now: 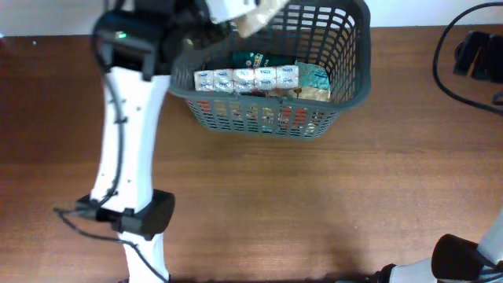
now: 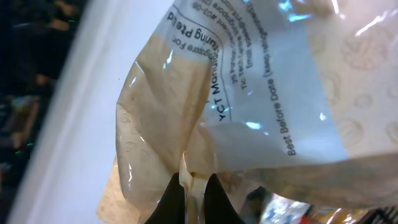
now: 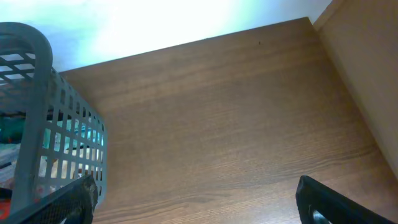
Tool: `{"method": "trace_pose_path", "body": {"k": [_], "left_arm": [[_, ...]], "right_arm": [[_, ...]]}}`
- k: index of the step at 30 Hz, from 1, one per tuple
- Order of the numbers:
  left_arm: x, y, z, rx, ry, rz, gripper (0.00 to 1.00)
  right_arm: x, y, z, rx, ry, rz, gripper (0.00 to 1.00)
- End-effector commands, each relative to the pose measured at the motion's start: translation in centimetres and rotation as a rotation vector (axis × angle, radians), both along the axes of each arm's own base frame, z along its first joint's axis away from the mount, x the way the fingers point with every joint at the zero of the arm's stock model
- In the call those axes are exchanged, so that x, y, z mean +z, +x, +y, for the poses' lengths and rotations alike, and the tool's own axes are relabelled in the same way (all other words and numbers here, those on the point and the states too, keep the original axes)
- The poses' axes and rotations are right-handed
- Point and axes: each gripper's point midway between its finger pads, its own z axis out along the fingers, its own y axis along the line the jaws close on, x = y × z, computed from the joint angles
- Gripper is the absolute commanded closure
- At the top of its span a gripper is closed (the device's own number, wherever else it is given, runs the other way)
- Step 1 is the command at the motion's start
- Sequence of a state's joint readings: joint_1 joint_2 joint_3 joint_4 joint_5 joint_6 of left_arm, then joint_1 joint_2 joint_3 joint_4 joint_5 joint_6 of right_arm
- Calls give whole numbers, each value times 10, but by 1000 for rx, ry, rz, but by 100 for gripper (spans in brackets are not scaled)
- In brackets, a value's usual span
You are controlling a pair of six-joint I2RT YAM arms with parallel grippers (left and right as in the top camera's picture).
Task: Pack container
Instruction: 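Lift the crumpled clear bag with left gripper over the basket, then release the clear bag into the basket and pull left arm back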
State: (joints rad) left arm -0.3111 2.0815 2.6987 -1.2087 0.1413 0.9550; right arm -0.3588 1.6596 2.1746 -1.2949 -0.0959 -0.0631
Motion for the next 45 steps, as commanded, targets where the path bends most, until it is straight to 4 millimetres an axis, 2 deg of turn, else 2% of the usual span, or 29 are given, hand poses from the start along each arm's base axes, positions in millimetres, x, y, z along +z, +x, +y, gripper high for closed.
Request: {"method": "trace_pose_path", "body": {"k": [1, 10, 11, 12, 13, 16, 17, 18, 20, 24, 27, 28, 30, 34, 36, 39, 42, 45], "left_arm": [[-67, 24, -16, 36, 60, 129, 99], [-162, 52, -24, 108, 61, 328, 96], [-172, 54, -25, 118, 59, 348, 86], [-180, 56, -25, 127, 58, 365, 57], [-188, 57, -26, 128, 62, 379, 48], [-201, 57, -26, 130, 74, 409, 47], [-202, 55, -25, 130, 76, 414, 38], [-201, 55, -25, 131, 75, 414, 3], [-196, 54, -25, 149, 56, 413, 1], [-170, 50, -14, 241, -9, 400, 1], [-132, 44, 4, 288, -17, 332, 1], [-106, 38, 15, 309, -40, 291, 1], [-73, 28, 32, 351, -96, 246, 1], [-11, 9, 84, 462, -202, 147, 1], [17, -3, 118, 543, -266, 97, 1], [49, -20, 166, 654, -338, 28, 1], [69, -36, 217, 772, -383, -32, 1], [73, -47, 265, 912, -447, -51, 1]], "right_arm": [[-1, 0, -1, -1, 5, 0, 1], [-1, 0, -1, -1, 5, 0, 1], [0, 0, -1, -1, 4, 0, 1], [-1, 0, -1, -1, 5, 0, 1], [-1, 0, -1, -1, 5, 0, 1], [0, 0, -1, -1, 4, 0, 1], [0, 0, -1, -1, 4, 0, 1], [0, 0, -1, -1, 4, 0, 1], [-1, 0, -1, -1, 5, 0, 1], [-1, 0, -1, -1, 5, 0, 1], [-1, 0, -1, -1, 5, 0, 1], [-1, 0, -1, -1, 5, 0, 1], [-1, 0, -1, -1, 5, 0, 1], [0, 0, -1, -1, 4, 0, 1], [-1, 0, -1, -1, 4, 0, 1], [0, 0, -1, -1, 4, 0, 1], [0, 0, -1, -1, 4, 0, 1], [-1, 0, -1, -1, 5, 0, 1]]}}
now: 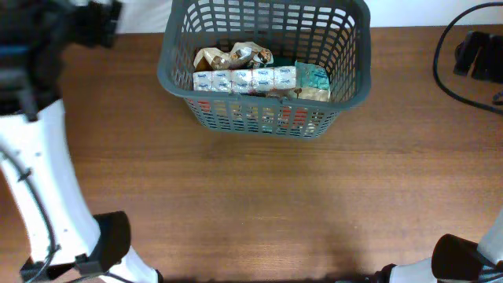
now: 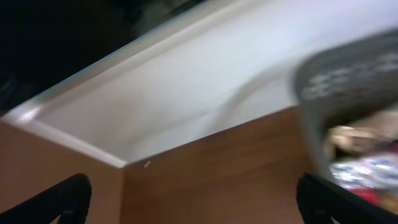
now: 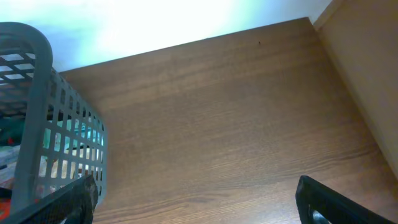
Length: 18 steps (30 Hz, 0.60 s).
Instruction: Pack container
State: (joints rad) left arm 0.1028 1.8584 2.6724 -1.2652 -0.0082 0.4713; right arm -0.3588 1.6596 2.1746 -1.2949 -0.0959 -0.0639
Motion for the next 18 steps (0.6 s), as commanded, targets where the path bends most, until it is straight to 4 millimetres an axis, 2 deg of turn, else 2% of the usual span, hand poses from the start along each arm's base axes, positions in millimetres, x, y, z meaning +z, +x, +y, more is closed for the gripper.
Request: {"method": "trace_pose_path", "body": {"k": [1, 4, 7, 18], "left_arm": [[-9, -4, 50, 170, -119, 8, 1], [-24, -14, 82, 277, -179, 48, 1], [-40, -27, 99, 327, -193, 118, 1], [-64, -46, 94, 341, -215, 239, 1]], "right_arm": [[-1, 0, -1, -1, 5, 0, 1], [-1, 0, -1, -1, 5, 0, 1], [3, 4, -2, -1, -3, -21, 1], [3, 4, 0, 4, 2, -19, 1]]}}
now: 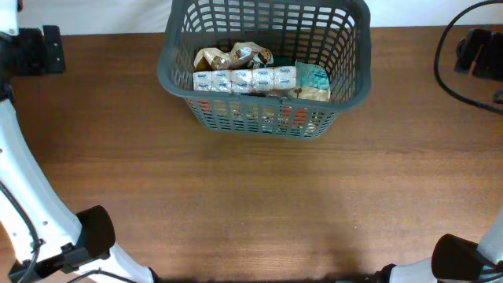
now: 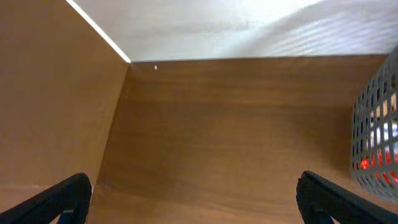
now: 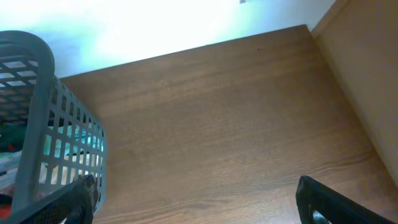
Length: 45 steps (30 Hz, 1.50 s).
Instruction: Pack container
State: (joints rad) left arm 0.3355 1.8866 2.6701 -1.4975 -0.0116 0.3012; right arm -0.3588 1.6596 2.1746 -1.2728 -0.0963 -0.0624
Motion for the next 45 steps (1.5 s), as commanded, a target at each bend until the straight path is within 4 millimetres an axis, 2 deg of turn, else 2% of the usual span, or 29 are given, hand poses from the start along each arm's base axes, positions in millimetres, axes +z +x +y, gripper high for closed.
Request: {"method": "trace_pose_path", "body": {"k": [1, 22, 25, 28, 32, 35, 38, 40, 45], "left_arm": [[-5, -3, 1, 14, -23, 19, 1], [-7, -5, 0, 14, -26, 29, 1], [-7, -5, 0, 14, -27, 29, 1], [-7, -5, 0, 14, -27, 29, 1], [-7, -5, 0, 14, -27, 29, 1], [-7, -5, 0, 14, -26, 29, 1], [-7, -5, 0, 14, -27, 29, 1], [-7, -5, 0, 14, -27, 29, 1], [-7, -5, 0, 14, -27, 29, 1]], "right_arm": [[-2, -1, 2, 5, 10, 8, 1], [-3, -2, 1, 3, 9, 15, 1], [15, -6, 2, 3, -21, -53, 1], [38, -17, 15, 29, -50, -164, 1], [68, -37, 46, 94, -120, -385, 1], [77, -61, 73, 149, -153, -531, 1], [66, -91, 94, 195, -161, -608, 1], [48, -113, 105, 220, -156, -620, 1], [-6, -150, 120, 255, -143, -619, 1]]}}
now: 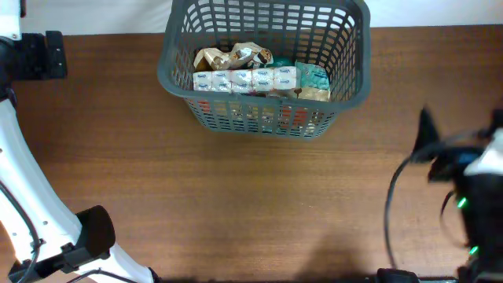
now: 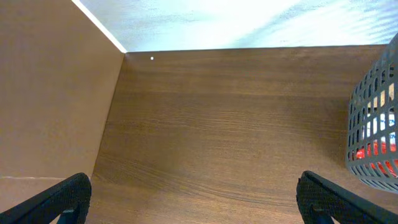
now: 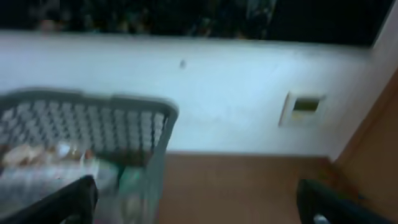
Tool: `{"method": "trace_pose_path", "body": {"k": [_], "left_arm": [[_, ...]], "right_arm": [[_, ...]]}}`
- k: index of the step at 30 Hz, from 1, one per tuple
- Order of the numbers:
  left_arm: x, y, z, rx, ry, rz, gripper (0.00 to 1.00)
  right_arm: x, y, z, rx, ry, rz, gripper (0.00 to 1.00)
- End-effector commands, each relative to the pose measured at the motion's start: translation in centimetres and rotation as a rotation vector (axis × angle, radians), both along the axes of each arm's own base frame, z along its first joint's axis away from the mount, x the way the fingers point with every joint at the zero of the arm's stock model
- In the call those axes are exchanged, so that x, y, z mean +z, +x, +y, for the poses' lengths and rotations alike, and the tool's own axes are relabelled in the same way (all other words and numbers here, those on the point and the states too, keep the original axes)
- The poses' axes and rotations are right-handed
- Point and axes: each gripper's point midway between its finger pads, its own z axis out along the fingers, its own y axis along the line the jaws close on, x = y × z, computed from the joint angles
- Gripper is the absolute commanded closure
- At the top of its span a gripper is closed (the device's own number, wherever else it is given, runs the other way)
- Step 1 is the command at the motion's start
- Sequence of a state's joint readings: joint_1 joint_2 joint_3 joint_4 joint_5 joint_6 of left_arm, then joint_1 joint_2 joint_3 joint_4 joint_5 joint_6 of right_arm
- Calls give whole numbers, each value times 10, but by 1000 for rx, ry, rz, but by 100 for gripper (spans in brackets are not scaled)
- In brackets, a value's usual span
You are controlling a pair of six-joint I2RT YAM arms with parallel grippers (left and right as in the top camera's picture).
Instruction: Pack container
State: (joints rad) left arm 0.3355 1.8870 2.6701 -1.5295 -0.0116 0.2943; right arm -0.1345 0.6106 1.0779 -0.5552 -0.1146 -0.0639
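Observation:
The grey plastic basket (image 1: 168, 71) stands at the back middle of the table. Inside lie a crumpled beige packet (image 1: 233, 56), a row of white-and-blue packets (image 1: 245, 79) and a teal packet (image 1: 314, 76). My left gripper (image 2: 199, 202) is open and empty over the table's far left corner, with the basket wall (image 2: 373, 118) to its right. My right gripper (image 3: 199, 205) is also open and empty; its blurred view looks across at the basket (image 3: 93, 118). From overhead the right arm (image 1: 471, 169) shows blurred at the right.
Black cables and a dark device (image 1: 471, 55) lie at the back right corner. The left arm's white link (image 1: 23, 189) runs along the left edge. A white wall with a socket plate (image 3: 305, 106) stands behind the table.
My right arm, then low at the bottom right corner, now stands higher at the table's right side, and its camera faces the basket and wall. The left gripper has barely shifted.
My left gripper was shut on a beige packet above the basket's back left. Later the packet lay in the basket and the gripper was open, off to the left. Then it hung over the far left corner, where it stays, and now the right arm has risen.

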Motion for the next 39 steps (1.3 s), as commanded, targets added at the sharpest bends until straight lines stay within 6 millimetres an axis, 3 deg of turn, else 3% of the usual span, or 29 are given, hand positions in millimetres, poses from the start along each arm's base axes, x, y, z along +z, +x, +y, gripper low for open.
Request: {"method": "trace_pose_path", "body": {"k": [1, 8, 17, 34, 39], "left_arm": [[-1, 0, 2, 10, -11, 0, 1], [-1, 0, 2, 10, -11, 0, 1], [-1, 0, 2, 10, -11, 0, 1], [-1, 0, 2, 10, -11, 0, 1], [-1, 0, 2, 10, -11, 0, 1]], "right_arm": [[-44, -10, 8, 30, 4, 34, 1], [-129, -13, 23, 95, 12, -24, 1], [-190, -5, 36, 153, 51, -67, 1], [-252, 1, 36, 150, 57, 35, 1], [-250, 1, 36, 150, 57, 27, 1]]}}
